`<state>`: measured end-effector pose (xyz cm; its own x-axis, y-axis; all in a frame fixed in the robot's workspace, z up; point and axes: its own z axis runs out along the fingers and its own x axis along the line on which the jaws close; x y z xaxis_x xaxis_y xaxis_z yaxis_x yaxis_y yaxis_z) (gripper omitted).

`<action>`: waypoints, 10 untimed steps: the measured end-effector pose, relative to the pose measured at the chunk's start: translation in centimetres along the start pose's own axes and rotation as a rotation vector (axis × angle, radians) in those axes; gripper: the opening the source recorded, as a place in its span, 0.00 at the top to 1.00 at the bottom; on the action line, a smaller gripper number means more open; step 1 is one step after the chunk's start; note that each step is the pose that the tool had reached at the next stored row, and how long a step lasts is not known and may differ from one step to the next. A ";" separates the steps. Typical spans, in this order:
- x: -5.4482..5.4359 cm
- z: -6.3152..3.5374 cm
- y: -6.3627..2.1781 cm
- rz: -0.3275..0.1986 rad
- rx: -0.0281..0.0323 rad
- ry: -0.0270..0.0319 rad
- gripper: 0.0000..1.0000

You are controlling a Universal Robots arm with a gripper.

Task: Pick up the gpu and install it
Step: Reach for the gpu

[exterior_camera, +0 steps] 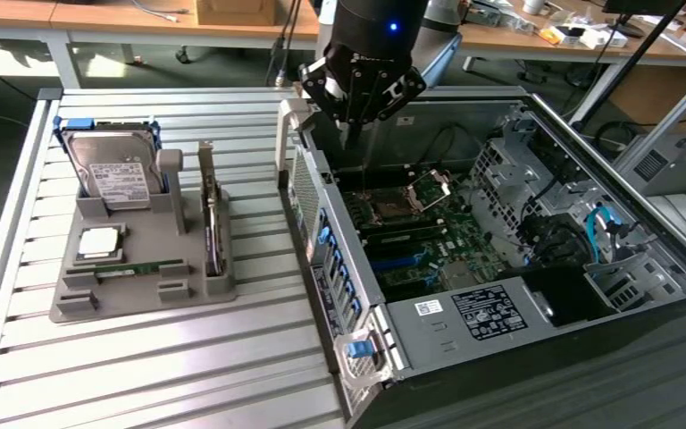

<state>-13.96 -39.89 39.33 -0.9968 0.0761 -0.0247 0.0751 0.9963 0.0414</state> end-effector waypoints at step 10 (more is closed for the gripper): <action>0.2 -0.01 -0.02 0.000 0.0000 0.0000 0.89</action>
<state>-14.18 -39.89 39.33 -0.9968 0.0761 -0.0247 0.0751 0.9963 0.0414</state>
